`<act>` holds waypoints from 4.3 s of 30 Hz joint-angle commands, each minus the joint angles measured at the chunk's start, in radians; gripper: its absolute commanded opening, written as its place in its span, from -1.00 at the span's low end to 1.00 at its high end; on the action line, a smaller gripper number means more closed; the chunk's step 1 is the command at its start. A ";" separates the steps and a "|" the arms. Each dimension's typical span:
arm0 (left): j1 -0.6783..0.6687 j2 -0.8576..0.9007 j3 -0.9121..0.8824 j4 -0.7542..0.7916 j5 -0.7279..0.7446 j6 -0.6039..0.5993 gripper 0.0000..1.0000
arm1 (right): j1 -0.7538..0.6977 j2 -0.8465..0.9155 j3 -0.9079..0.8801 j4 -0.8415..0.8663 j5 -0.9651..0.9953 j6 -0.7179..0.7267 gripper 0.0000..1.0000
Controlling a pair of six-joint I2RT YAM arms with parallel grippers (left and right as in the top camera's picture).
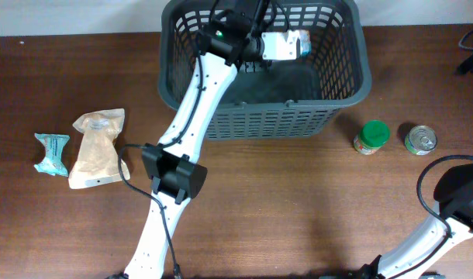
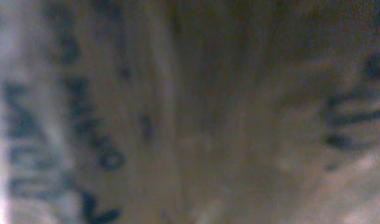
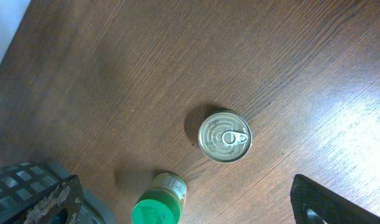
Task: Pack container
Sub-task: 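Lift the tissue stack into the basket and open the left gripper, then grasp the tan plastic food bag with the left gripper, then carry the tan bag into the basket and release it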
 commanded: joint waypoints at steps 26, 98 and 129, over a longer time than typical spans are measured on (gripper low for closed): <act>0.051 -0.404 -0.013 -0.033 -0.121 -0.562 0.99 | -0.001 0.003 0.002 -0.002 0.012 0.005 0.98; 0.763 -0.265 -0.706 -0.183 -0.122 -0.843 -0.97 | -0.001 0.003 0.002 -0.002 0.012 0.005 0.98; 0.127 -0.260 -0.154 -0.004 0.289 -0.161 -0.97 | -0.001 0.003 0.002 -0.002 0.012 0.005 0.98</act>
